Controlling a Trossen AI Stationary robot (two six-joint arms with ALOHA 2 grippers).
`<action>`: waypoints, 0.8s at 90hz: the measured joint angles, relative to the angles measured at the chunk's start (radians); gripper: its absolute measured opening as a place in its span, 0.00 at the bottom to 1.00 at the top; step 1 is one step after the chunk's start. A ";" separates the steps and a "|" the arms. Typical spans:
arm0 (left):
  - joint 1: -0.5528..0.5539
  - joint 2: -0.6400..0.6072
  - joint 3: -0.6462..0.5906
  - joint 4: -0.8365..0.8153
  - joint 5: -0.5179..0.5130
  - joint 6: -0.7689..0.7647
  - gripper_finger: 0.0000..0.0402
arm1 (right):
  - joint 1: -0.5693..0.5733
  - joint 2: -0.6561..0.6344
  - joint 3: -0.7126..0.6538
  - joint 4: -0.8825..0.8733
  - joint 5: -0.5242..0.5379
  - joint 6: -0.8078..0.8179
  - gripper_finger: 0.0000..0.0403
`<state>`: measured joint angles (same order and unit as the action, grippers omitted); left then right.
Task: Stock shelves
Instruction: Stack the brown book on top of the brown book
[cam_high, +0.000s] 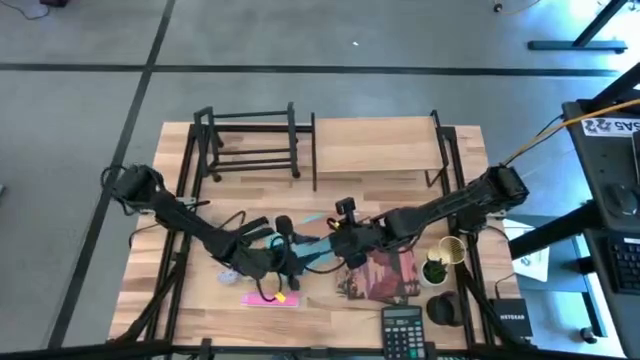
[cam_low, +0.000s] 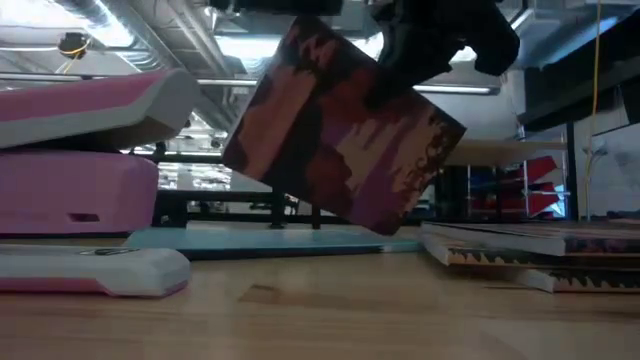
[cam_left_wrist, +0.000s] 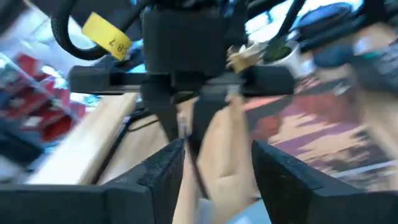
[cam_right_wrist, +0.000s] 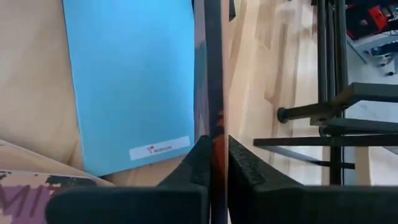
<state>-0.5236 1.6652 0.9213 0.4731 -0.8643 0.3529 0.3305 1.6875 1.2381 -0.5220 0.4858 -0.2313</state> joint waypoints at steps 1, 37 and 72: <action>0.000 0.005 0.003 -0.001 -0.004 -0.001 0.43 | 0.000 0.000 0.000 0.000 0.000 0.000 0.00; -0.005 0.039 0.039 -0.070 -0.095 -0.114 0.03 | 0.002 0.002 0.000 -0.005 0.018 0.021 0.00; -0.033 0.041 0.038 -0.164 -0.258 -0.203 0.00 | 0.021 -0.039 0.000 -0.031 0.034 0.052 0.09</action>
<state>-0.5563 1.7058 0.9594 0.3092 -1.1220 0.1501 0.3514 1.6484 1.2385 -0.5534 0.5197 -0.1793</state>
